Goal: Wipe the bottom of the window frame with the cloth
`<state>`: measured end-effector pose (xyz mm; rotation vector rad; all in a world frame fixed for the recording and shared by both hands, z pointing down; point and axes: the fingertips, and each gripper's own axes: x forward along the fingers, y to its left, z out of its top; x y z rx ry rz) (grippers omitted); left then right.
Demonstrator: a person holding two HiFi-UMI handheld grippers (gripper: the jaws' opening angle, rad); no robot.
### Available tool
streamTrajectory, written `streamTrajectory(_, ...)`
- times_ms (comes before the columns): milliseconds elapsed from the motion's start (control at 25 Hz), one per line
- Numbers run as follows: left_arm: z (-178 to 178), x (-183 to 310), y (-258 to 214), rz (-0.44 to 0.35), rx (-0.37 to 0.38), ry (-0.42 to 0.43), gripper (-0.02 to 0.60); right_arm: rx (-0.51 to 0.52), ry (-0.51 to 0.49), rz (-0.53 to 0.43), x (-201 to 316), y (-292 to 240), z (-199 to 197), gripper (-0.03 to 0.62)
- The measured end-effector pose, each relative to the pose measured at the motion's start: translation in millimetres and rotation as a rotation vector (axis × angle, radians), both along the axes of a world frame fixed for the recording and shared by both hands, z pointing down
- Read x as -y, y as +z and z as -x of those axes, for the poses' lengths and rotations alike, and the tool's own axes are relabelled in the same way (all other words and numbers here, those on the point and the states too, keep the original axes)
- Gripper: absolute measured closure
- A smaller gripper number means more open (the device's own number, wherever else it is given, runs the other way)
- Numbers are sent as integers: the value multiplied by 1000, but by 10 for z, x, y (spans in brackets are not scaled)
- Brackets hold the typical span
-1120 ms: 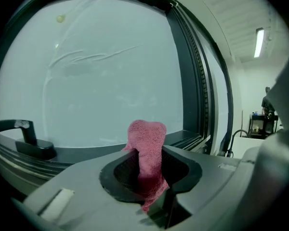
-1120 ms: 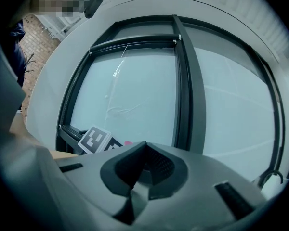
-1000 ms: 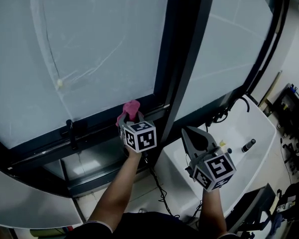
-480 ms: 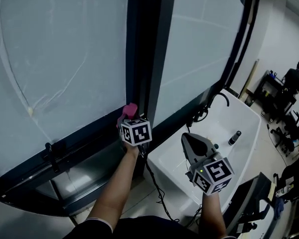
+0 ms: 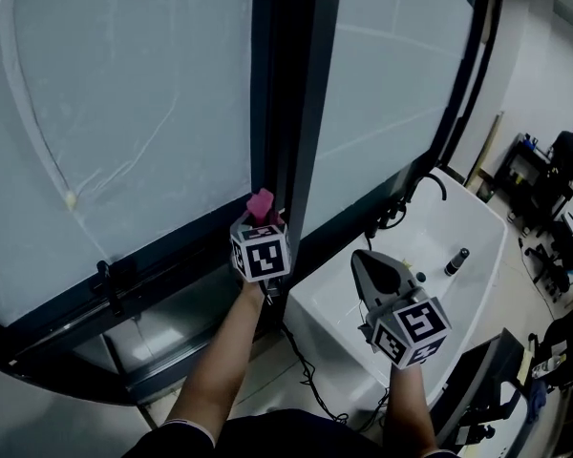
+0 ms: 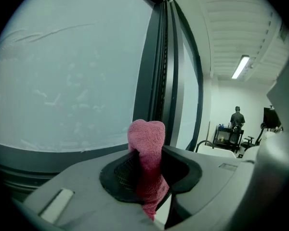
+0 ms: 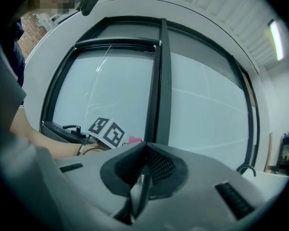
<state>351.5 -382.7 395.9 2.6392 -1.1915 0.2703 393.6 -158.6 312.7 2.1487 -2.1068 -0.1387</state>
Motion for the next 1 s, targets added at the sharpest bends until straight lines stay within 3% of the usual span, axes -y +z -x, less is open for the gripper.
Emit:
streamTrajectory(160, 392, -292, -393, -86, -49, 20, 470, 22, -77, -9, 117, 29, 281, 588)
streamTrajectory(640, 2325, -993, -928, -212, -59, -107, 469, 70, -420, -44, 488, -1, 1735, 588)
streamTrajectory(1000, 3843, -1514, -704, -169, -17, -202, 469, 131, -555, -52, 335, 5, 3027, 588)
